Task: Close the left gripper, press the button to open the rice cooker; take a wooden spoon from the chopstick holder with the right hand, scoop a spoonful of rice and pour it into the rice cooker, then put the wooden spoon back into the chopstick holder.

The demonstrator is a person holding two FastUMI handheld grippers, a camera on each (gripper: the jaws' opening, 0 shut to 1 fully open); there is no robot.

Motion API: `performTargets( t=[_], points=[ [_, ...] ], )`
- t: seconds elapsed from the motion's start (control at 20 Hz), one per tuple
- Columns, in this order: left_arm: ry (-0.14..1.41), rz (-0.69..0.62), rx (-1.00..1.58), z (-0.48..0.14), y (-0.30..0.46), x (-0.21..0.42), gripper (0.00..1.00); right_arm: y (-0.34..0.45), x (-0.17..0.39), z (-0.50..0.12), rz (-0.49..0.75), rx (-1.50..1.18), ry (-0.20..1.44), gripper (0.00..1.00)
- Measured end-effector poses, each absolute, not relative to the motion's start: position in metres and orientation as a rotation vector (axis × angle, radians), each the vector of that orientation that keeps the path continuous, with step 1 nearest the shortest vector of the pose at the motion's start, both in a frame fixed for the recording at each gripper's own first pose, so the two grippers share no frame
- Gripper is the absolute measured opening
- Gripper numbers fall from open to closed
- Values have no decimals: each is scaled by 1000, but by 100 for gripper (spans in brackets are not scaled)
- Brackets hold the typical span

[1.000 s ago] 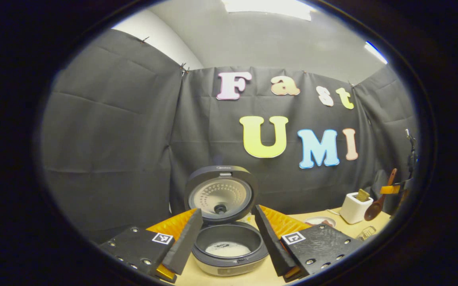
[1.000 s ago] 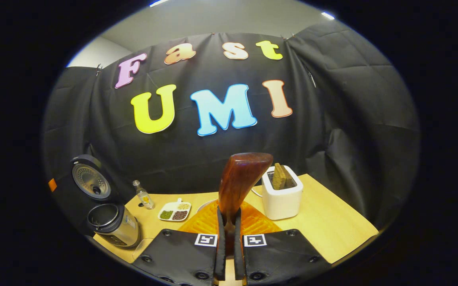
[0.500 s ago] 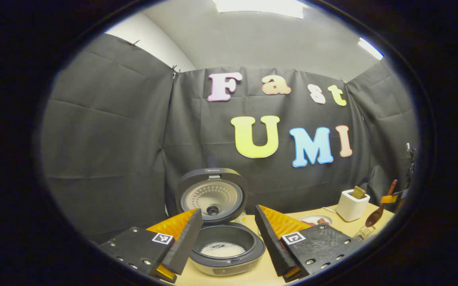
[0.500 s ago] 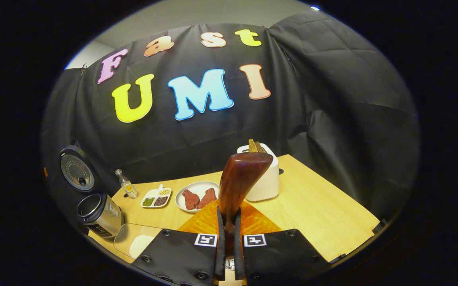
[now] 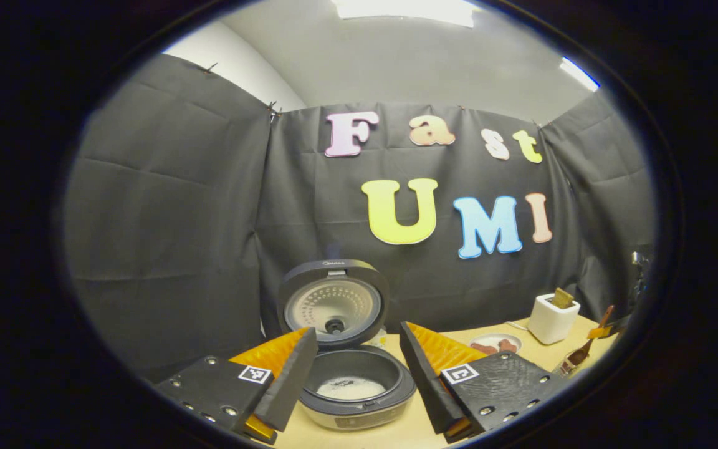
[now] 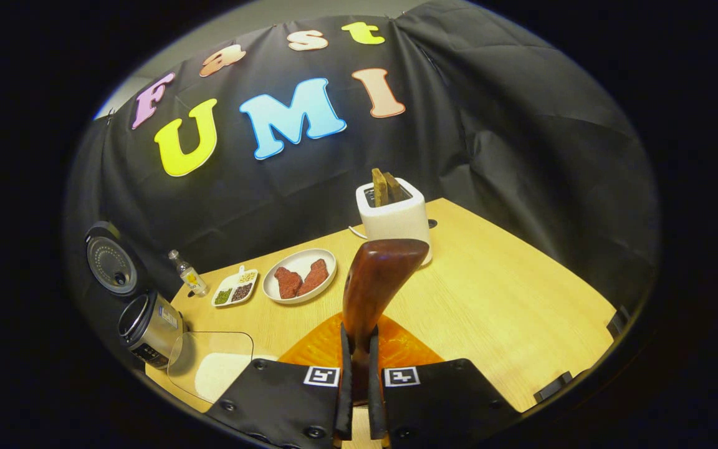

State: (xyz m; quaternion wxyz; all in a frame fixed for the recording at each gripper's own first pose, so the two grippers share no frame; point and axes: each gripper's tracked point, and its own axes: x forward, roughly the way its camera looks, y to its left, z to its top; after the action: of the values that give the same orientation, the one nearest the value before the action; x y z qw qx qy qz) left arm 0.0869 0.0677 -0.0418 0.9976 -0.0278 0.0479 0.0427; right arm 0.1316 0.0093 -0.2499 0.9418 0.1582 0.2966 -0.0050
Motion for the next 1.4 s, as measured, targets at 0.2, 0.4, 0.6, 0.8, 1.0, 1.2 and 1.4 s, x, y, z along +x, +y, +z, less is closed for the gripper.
performTargets(
  t=[0.2,0.4,0.6,0.8,1.0,1.2,1.4],
  points=[
    [96,89,-59,-43,69,88,81,6,127,-258,1,346,639,17],
    [93,81,-62,-41,65,92,81,3,123,-246,19,311,613,34],
    [94,75,-55,-38,60,99,81,-16,123,-215,-1,168,551,98],
    [99,71,-46,-32,59,112,81,-27,119,-175,-11,63,468,98],
    [91,87,-36,-17,69,139,81,-31,115,-133,-10,27,405,98],
    [79,113,-41,2,85,179,83,-32,109,-108,-19,18,362,98],
    [77,135,-54,14,105,223,81,-39,99,-114,-50,3,377,98]
  ],
)
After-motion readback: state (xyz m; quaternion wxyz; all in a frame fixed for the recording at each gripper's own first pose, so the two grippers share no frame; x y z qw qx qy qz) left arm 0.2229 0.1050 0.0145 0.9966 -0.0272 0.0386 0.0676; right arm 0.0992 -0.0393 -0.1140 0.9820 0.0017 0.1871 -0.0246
